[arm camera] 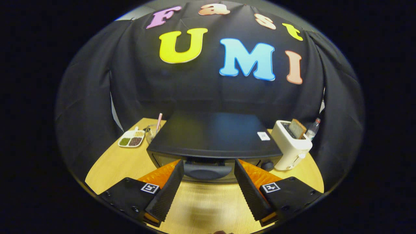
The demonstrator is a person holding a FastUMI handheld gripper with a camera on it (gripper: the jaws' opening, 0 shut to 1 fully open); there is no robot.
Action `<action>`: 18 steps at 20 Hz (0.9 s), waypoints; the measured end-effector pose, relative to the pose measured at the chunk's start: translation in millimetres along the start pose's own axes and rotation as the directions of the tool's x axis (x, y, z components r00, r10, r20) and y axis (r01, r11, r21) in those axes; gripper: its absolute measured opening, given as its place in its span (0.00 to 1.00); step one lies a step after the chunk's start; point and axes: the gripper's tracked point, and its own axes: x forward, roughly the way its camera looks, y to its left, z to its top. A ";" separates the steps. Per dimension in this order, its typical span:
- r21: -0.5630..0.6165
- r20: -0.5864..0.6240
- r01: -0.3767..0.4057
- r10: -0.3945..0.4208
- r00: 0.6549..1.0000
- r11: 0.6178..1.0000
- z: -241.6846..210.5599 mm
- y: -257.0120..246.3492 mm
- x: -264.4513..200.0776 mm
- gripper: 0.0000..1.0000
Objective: Open the toaster oven, put the food inside, and close the toaster oven door.
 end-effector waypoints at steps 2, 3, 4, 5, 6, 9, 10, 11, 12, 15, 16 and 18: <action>0.005 0.064 0.023 -0.023 0.998 1.000 22.1 -14.8 -18.4 0.98; 0.018 0.103 0.028 -0.030 0.994 0.999 35.3 -21.5 -28.7 0.96; 0.028 0.147 0.032 -0.036 0.989 0.999 48.8 -29.7 -40.0 0.97; 0.039 0.186 0.044 -0.050 0.981 0.998 61.1 -39.7 -52.8 0.96; 0.049 0.219 0.061 -0.071 0.973 0.997 69.9 -53.5 -64.7 0.96; 0.097 0.266 0.124 -0.146 0.953 0.987 78.2 -95.3 -105.0 0.96; 0.120 0.271 0.140 -0.168 0.948 0.983 76.5 -108.4 -121.7 0.96; 0.142 0.275 0.150 -0.184 0.944 0.978 72.5 -121.2 -136.2 0.96; 0.164 0.278 0.164 -0.205 0.939 0.973 70.6 -137.3 -149.8 0.96; 0.194 0.309 0.223 -0.275 0.910 0.955 63.3 -187.3 -175.1 0.96; 0.191 0.311 0.239 -0.290 0.905 0.952 60.2 -199.1 -180.2 0.96; 0.183 0.310 0.263 -0.309 0.899 0.947 56.3 -215.7 -184.8 0.96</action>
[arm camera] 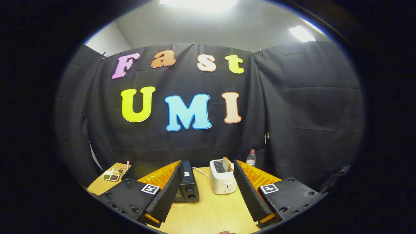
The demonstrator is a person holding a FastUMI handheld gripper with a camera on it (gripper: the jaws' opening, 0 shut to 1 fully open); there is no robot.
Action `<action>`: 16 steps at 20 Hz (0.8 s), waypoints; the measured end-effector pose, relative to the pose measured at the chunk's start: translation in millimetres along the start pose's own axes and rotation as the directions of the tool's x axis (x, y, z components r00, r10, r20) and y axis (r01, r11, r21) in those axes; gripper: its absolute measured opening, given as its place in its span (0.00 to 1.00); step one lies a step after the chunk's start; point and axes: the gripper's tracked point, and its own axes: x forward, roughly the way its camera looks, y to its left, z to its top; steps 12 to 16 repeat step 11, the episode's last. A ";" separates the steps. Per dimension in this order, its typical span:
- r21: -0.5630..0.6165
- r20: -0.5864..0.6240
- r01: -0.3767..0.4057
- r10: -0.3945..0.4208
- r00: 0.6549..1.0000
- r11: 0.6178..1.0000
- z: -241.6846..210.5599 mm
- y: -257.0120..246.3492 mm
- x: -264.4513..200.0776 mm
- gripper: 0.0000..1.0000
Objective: Open the toaster oven, put the food inside, and close the toaster oven door.
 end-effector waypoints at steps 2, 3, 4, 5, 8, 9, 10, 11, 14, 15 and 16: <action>-0.023 0.010 0.001 0.000 1.000 1.000 0.9 -14.0 6.3 0.97; -0.038 0.012 -0.011 0.011 1.000 0.999 1.3 -16.4 11.6 0.97; -0.057 0.011 -0.031 0.032 0.999 0.998 0.0 -17.0 18.4 0.97; -0.078 0.007 -0.054 0.055 0.998 0.995 -0.8 -17.5 24.9 0.97; -0.094 -0.021 -0.117 0.116 0.993 0.989 -6.9 -19.3 44.2 0.97; -0.089 -0.023 -0.150 0.148 0.989 0.985 -8.6 -17.0 47.5 0.97; -0.086 -0.025 -0.177 0.175 0.984 0.980 -10.6 -15.6 51.7 0.97; -0.082 -0.039 -0.200 0.198 0.980 0.976 -16.8 -16.8 54.9 0.97; -0.082 -0.039 -0.200 0.198 0.980 0.976 -16.8 -16.8 54.9 0.97; -0.082 -0.039 -0.200 0.198 0.980 0.976 -16.8 -16.8 54.9 0.97; -0.082 -0.039 -0.200 0.198 0.980 0.976 -16.8 -16.8 54.9 0.97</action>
